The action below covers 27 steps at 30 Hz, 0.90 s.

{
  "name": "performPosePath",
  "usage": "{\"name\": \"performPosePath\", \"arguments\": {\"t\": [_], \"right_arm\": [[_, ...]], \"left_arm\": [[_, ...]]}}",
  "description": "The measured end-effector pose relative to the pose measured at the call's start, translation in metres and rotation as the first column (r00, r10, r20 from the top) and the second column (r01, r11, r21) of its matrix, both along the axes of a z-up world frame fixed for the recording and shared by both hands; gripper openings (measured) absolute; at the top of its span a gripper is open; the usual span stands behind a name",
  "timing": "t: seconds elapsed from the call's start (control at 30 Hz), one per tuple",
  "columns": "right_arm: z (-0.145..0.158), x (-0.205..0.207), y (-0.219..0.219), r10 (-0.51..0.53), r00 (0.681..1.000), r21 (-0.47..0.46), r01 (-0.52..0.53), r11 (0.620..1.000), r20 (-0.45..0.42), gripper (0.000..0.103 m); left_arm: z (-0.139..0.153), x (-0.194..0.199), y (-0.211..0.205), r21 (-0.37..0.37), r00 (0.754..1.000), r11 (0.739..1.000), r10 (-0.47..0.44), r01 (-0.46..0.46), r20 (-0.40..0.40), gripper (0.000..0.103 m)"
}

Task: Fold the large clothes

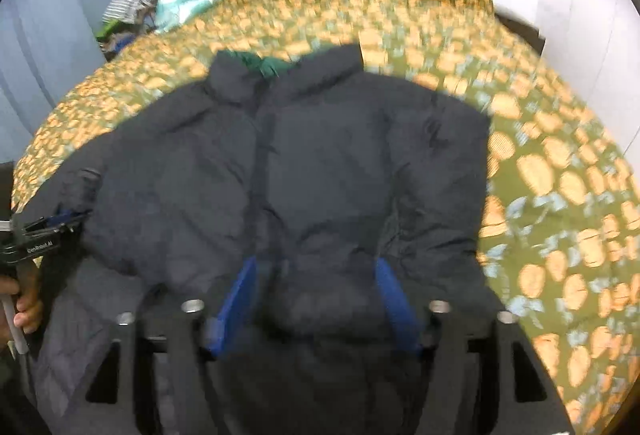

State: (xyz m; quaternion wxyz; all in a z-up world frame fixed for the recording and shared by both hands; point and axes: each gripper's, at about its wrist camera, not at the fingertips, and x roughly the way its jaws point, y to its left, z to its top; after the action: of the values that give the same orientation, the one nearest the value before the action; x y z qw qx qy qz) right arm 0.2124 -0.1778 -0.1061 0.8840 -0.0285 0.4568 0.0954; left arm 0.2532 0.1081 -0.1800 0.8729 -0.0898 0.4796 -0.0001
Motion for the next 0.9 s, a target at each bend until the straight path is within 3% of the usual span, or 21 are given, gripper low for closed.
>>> {"name": "performPosePath", "arguments": {"t": [0.13, 0.27, 0.37, 0.47, 0.67, 0.9], "right_arm": [[0.024, -0.051, -0.005, -0.004, 0.999, -0.014, 0.005, 1.0, 0.052, 0.081], [0.034, -0.103, -0.001, -0.022, 0.996, -0.024, 0.024, 0.999, 0.092, 0.081], [0.035, -0.138, 0.009, -0.039, 0.995, 0.021, 0.037, 0.999, 0.091, 0.081], [0.029, -0.156, 0.023, -0.019, 0.997, 0.07, 0.014, 0.997, 0.069, 0.081], [0.029, -0.176, 0.048, 0.048, 0.997, 0.076, -0.052, 0.996, 0.053, 0.081], [0.036, -0.19, 0.062, 0.08, 0.995, 0.072, -0.085, 0.994, 0.064, 0.081]], "left_arm": [[0.013, -0.048, 0.007, -0.028, 1.0, 0.999, 0.024, -0.024, 0.011, 0.09], [0.021, -0.087, 0.015, -0.039, 0.998, 0.997, 0.069, -0.068, 0.005, 0.09], [0.03, -0.106, 0.019, -0.027, 0.996, 0.996, 0.085, -0.084, 0.015, 0.09], [0.041, -0.115, 0.025, -0.026, 0.994, 0.995, 0.099, -0.098, 0.039, 0.09], [0.054, -0.122, 0.041, -0.043, 0.986, 0.988, 0.151, -0.149, 0.066, 0.09], [0.047, -0.128, 0.059, -0.087, 0.974, 0.972, 0.222, -0.217, 0.043, 0.092]]}}
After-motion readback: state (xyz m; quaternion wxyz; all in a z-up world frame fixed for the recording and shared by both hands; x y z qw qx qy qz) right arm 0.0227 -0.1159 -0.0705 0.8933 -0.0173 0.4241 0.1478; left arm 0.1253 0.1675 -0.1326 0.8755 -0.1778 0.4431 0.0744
